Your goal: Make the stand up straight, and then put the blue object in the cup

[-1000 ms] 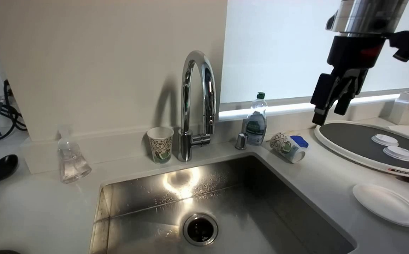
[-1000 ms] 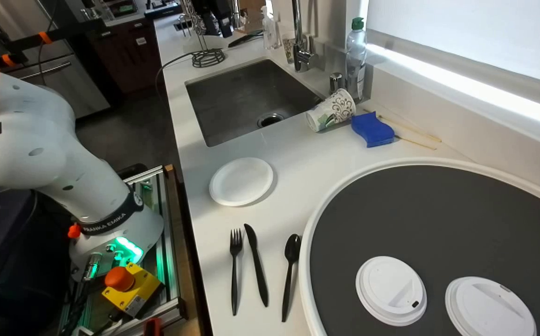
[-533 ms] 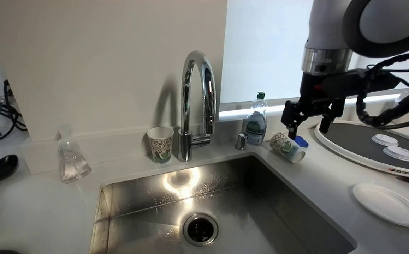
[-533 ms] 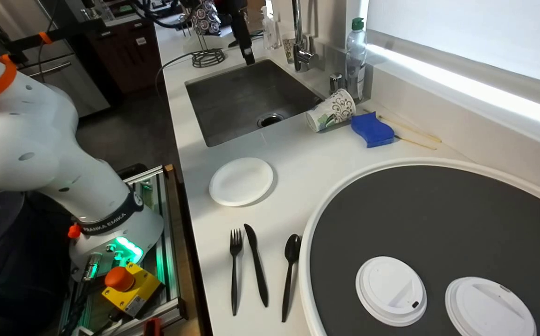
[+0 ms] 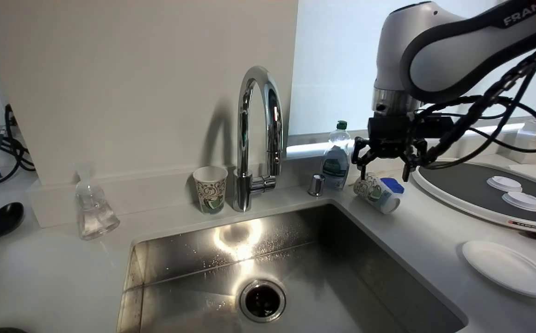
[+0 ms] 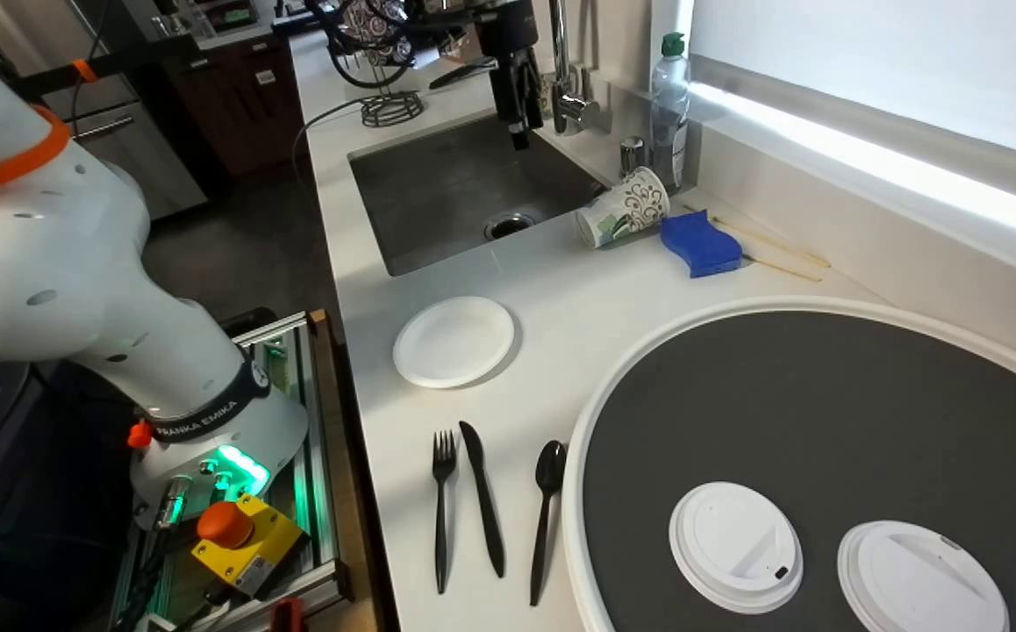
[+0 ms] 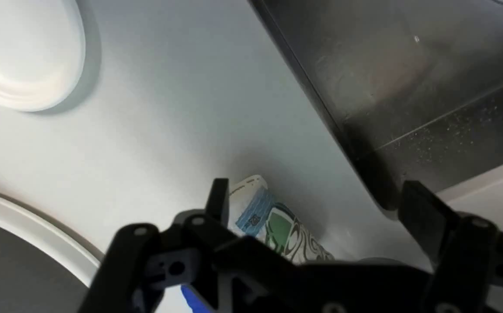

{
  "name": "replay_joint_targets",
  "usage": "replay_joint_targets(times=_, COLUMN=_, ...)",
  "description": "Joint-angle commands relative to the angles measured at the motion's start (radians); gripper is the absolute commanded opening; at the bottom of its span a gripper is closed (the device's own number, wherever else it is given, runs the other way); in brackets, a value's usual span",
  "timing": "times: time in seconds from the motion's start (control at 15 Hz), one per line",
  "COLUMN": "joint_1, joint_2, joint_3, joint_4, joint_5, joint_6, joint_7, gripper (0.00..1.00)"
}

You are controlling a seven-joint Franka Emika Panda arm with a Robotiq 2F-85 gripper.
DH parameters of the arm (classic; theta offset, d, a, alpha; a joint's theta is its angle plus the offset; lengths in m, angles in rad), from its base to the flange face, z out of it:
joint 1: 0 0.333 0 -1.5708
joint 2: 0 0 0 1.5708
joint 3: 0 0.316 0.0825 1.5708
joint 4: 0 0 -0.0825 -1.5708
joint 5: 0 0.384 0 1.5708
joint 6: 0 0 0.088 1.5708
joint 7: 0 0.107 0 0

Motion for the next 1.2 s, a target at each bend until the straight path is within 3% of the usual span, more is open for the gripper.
replay_joint_targets(times=0.0, joint_1=0.022, joint_2=0.094, joint_3=-0.048, joint_4=0.081, joint_5=-0.034, joint_6=0.017, joint_7=0.196, gripper=1.00)
replay_joint_targets(times=0.67, joint_1=0.067, joint_2=0.192, joint_3=-0.154, joint_4=0.169, joint_5=-0.121, joint_6=0.055, joint_7=0.695, gripper=1.00)
replay_joint_targets(times=1.13, joint_1=0.068, joint_2=0.189, joint_3=-0.169, joint_4=0.166, joint_5=-0.097, joint_6=0.038, joint_7=0.689, gripper=1.00)
